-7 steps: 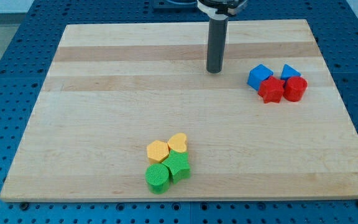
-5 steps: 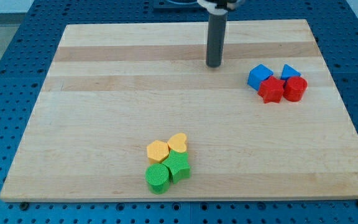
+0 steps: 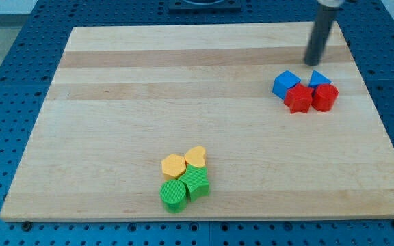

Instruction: Separate the blue blocks from the red blocks

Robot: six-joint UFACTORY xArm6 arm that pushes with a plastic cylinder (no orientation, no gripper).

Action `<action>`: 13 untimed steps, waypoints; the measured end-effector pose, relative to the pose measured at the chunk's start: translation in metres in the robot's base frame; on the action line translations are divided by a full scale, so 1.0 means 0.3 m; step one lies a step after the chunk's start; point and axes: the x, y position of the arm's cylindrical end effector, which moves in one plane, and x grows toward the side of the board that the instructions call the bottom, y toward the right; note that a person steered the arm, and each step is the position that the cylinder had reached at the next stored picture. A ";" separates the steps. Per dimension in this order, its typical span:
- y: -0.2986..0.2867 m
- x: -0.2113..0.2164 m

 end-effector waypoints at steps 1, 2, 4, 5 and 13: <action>0.232 0.062; 0.251 0.116; -0.090 0.178; -0.349 0.208; -0.552 0.352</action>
